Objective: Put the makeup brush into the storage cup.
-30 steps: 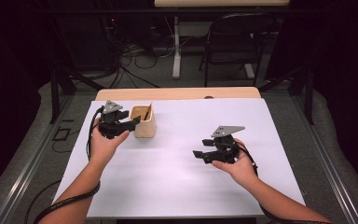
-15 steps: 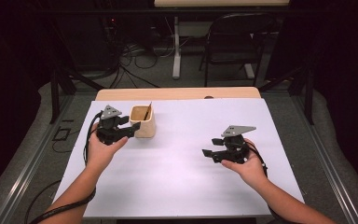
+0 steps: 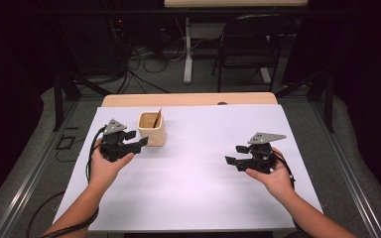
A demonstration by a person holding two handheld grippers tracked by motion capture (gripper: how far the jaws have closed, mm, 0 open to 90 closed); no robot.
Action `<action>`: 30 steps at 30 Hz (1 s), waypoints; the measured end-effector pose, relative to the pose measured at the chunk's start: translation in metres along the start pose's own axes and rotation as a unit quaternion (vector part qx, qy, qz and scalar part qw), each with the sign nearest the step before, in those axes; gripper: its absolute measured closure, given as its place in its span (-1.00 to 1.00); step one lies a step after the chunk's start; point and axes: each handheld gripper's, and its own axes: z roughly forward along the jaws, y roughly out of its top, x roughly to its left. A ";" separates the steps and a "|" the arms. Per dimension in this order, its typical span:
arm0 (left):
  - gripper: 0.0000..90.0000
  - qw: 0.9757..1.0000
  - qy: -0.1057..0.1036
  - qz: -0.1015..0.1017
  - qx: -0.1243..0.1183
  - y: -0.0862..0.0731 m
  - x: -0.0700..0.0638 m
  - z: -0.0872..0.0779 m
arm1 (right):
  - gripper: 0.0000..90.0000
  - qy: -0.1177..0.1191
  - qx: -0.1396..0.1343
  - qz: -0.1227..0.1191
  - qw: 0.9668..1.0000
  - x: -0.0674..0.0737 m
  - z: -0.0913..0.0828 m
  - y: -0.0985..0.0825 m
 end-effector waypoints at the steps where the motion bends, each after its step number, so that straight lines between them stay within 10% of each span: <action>1: -0.02 1.000 0.000 0.000 0.000 0.000 0.000 0.000 | -0.18 0.000 0.000 0.000 1.000 0.000 0.000 0.000; 30: -0.02 1.000 -0.012 -0.018 0.010 -0.068 -0.008 -0.007 | -0.18 -0.028 -0.001 0.028 0.999 -0.013 -0.018 -0.051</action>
